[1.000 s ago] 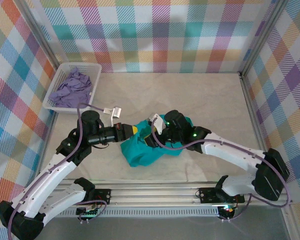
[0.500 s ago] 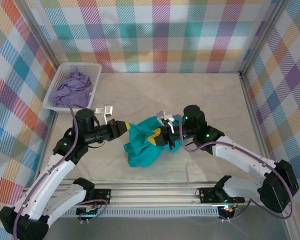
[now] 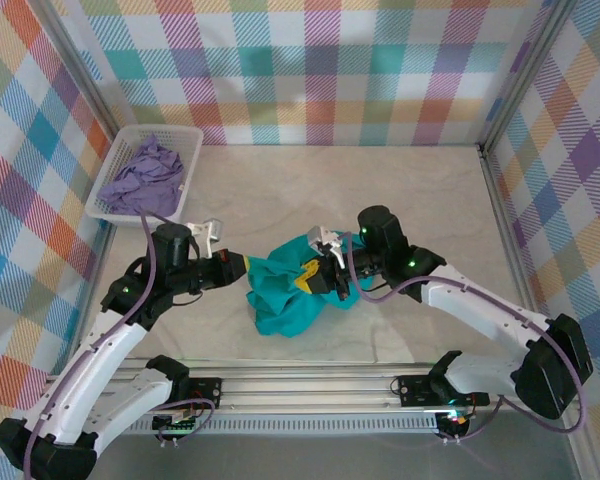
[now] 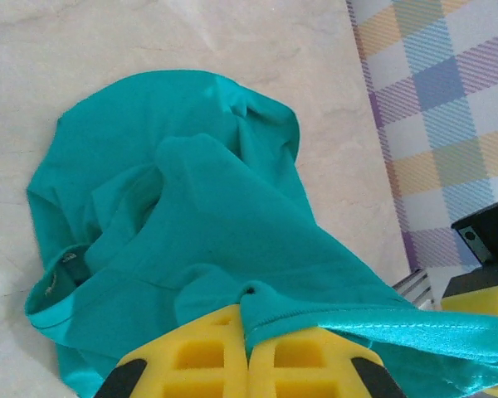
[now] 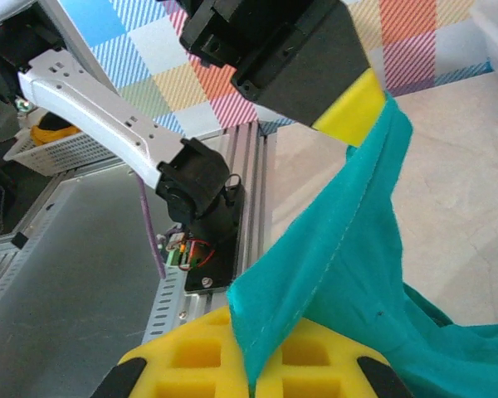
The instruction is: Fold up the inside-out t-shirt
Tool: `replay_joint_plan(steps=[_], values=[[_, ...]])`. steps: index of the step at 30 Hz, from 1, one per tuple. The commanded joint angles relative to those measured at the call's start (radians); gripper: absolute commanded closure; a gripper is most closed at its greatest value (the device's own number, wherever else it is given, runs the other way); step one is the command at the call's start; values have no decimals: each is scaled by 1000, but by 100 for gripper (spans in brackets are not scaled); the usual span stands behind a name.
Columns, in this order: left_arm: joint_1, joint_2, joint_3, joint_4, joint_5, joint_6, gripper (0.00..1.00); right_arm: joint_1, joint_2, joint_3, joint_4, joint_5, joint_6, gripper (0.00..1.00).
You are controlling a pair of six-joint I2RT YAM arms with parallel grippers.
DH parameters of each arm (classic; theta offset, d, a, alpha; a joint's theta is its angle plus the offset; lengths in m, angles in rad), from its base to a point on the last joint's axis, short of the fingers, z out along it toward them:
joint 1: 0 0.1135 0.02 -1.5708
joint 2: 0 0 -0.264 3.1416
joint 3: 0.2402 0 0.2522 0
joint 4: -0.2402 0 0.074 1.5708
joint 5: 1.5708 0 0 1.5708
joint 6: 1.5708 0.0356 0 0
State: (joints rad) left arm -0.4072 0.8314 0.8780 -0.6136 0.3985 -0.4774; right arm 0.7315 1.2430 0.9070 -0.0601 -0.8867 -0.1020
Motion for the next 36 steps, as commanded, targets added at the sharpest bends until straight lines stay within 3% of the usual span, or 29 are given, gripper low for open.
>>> replay_joint_plan(steps=[1, 3, 5, 8, 13, 18, 24, 36], values=[[34, 26, 8, -64, -119, 55, 97, -8, 13, 48, 15, -150, -13, 99], [33, 16, 7, -55, -100, 71, 87, -8, 18, 52, 22, -141, -14, 100], [32, -16, 7, -40, -86, 96, 69, -7, 27, 61, 12, -122, -16, 100], [23, -97, 2, -8, -96, 132, 58, -7, 43, 89, -42, -104, -30, 100], [-40, -182, 25, 6, -96, 233, 56, -7, 51, 110, -78, -91, -27, 100], [-132, -131, 116, -91, -86, 385, 57, -13, 78, 149, -115, -91, -6, 100], [-216, -52, 163, -124, -81, 655, 60, -16, 105, 163, -100, -128, 54, 100], [-248, 132, 242, -185, -75, 1223, 65, -17, 98, 170, -130, -139, 28, 100]])
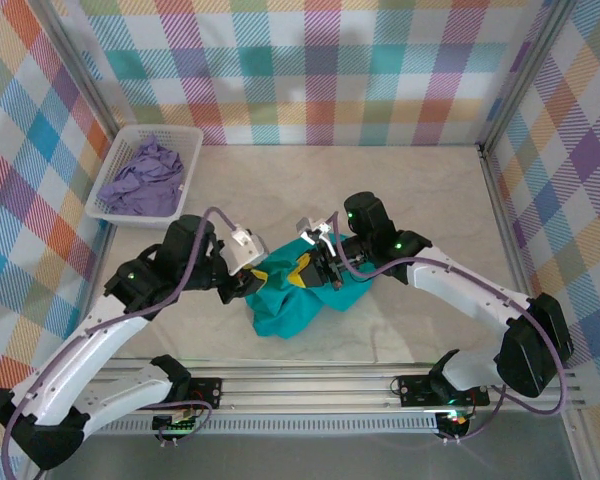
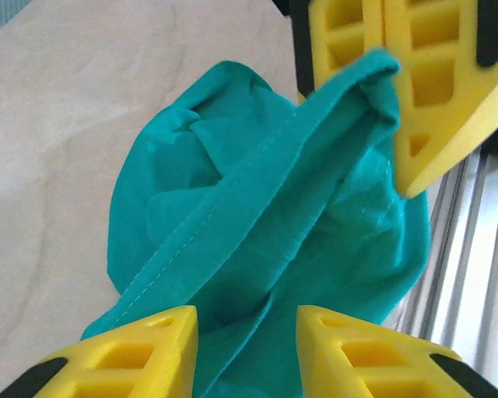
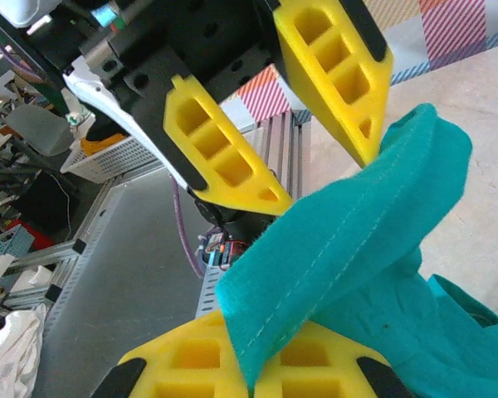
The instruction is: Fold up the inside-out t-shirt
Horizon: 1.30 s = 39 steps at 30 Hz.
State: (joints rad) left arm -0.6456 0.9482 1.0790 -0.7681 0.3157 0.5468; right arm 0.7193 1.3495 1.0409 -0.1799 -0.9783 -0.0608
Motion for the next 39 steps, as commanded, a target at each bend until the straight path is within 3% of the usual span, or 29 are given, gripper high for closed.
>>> replay_joint_plan(steps=[1, 9, 17, 22, 28, 34, 39], values=[[-11, 30, 46, -32, 2, 233, 65, -5, -7, 35, -8, -50, -16, 100], [-11, 107, 62, -104, 44, 456, 66, -6, -4, 33, -9, -52, -19, 100], [-15, 118, 42, -72, 26, 536, 73, -9, 3, 37, -7, -53, -17, 100], [-17, 117, 39, -80, 44, 547, 80, -11, 8, 36, -8, -52, -17, 100], [-17, 123, 50, -115, 31, 537, 100, -17, 4, 33, -8, -45, -17, 100], [-15, 86, 71, -129, 31, 479, 100, -33, -19, 19, -20, 4, -18, 100], [-2, 9, 61, -74, 163, 388, 100, -36, -31, -6, -28, 50, -30, 100]])
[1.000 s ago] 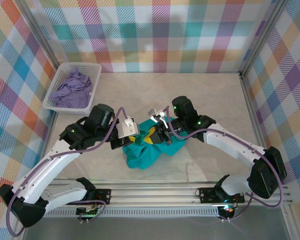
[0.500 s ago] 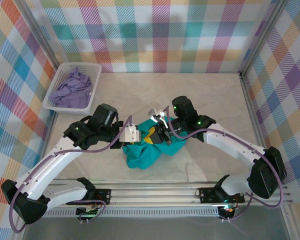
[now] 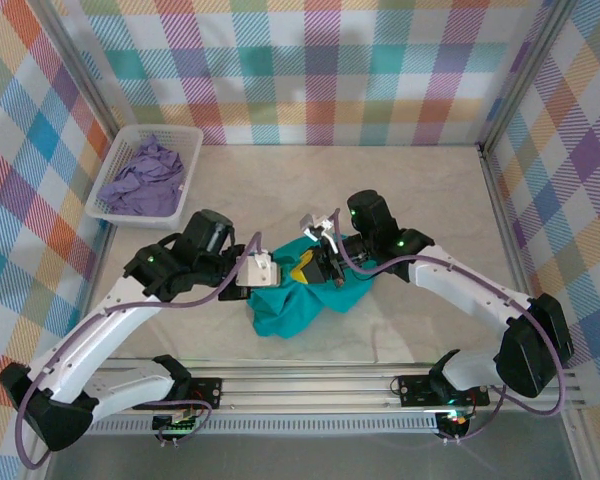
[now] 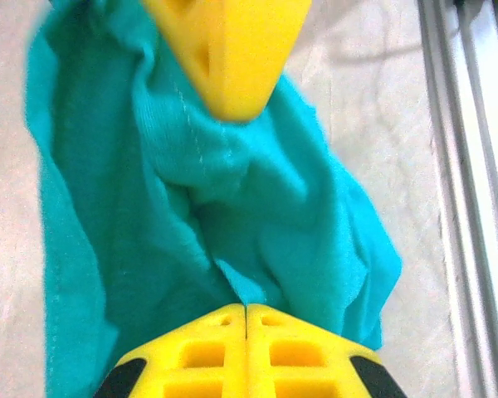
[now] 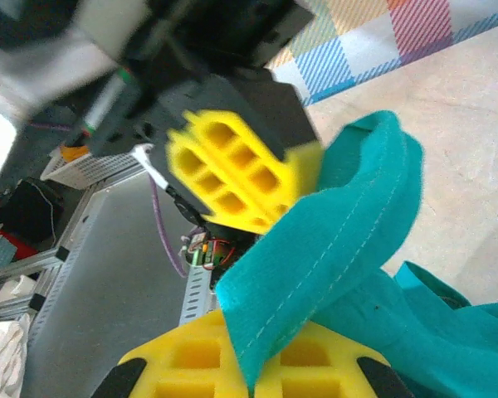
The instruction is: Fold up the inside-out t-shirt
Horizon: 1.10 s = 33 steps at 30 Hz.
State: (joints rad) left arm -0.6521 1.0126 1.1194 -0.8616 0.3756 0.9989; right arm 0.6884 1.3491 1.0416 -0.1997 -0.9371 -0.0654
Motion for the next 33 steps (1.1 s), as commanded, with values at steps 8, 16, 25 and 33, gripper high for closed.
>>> replay_joint_plan(steps=[8, 16, 25, 33], values=[[51, -160, -22, 36, 169, -124, 100, -6, -46, -14, -19, 45, -70, 97], [66, -212, -70, -53, 151, -73, 100, -9, -63, -25, -2, 63, -63, 97], [69, -269, -155, 58, 101, -177, 78, -9, -86, -90, 90, -16, -83, 96], [69, -376, -227, 139, 41, -221, 36, -9, -96, -96, 74, -16, -103, 99]])
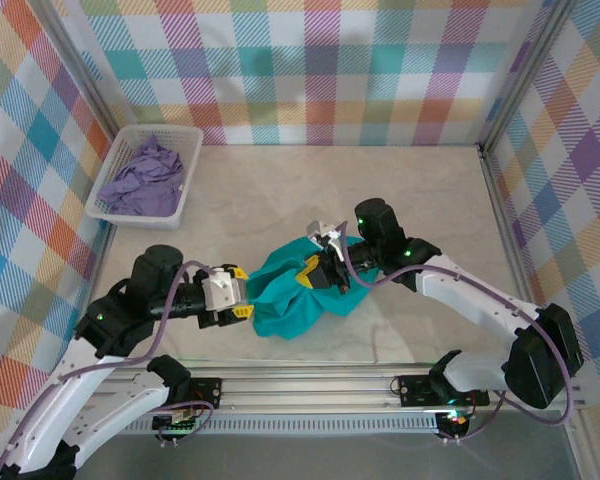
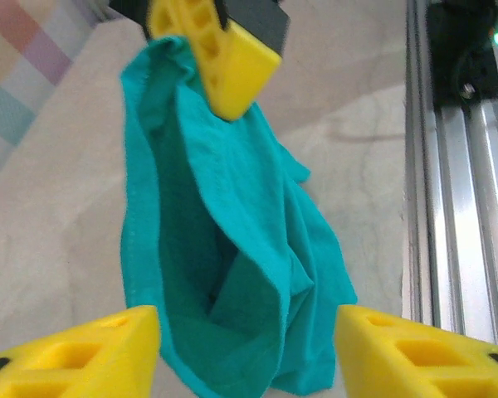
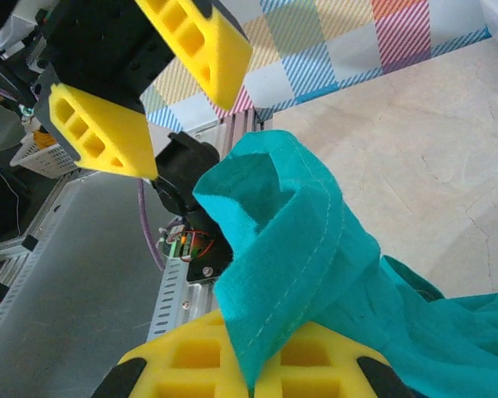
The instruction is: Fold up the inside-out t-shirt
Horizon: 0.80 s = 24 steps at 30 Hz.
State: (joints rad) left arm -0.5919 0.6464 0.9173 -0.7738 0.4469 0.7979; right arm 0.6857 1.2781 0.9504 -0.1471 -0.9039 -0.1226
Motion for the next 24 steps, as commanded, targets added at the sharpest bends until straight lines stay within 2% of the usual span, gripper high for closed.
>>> replay_joint_plan(steps=[1, 4, 7, 11, 13, 15, 18, 20, 22, 24], values=[[9, -1, -24, 46, -34, -8, 32, -7, -26, -4, 18, -47, -49, 99], [8, 53, -1, 12, 8, 49, 21, -6, -27, -4, 16, -49, -51, 99], [0, 118, 25, 35, 5, 65, 11, -3, -22, 1, -19, -55, -71, 99], [-13, 202, 57, 29, -18, 80, 6, 1, -36, -16, -52, -48, -81, 98], [-28, 238, 56, 1, 2, 80, 8, 2, -61, -41, -45, -32, -70, 97], [-47, 269, 48, -33, 36, 79, 17, 2, -90, -66, -47, 0, -55, 97], [-91, 292, 44, -69, 111, 37, 45, 1, -137, -106, -106, 127, 13, 92], [-130, 282, -6, -11, 164, -35, 60, 1, -180, -159, -136, 239, 130, 91], [-200, 289, -57, 70, 148, -93, 71, 2, -221, -216, -153, 303, 214, 89], [-286, 340, -85, 149, 102, -146, 76, 1, -269, -271, -156, 360, 279, 90]])
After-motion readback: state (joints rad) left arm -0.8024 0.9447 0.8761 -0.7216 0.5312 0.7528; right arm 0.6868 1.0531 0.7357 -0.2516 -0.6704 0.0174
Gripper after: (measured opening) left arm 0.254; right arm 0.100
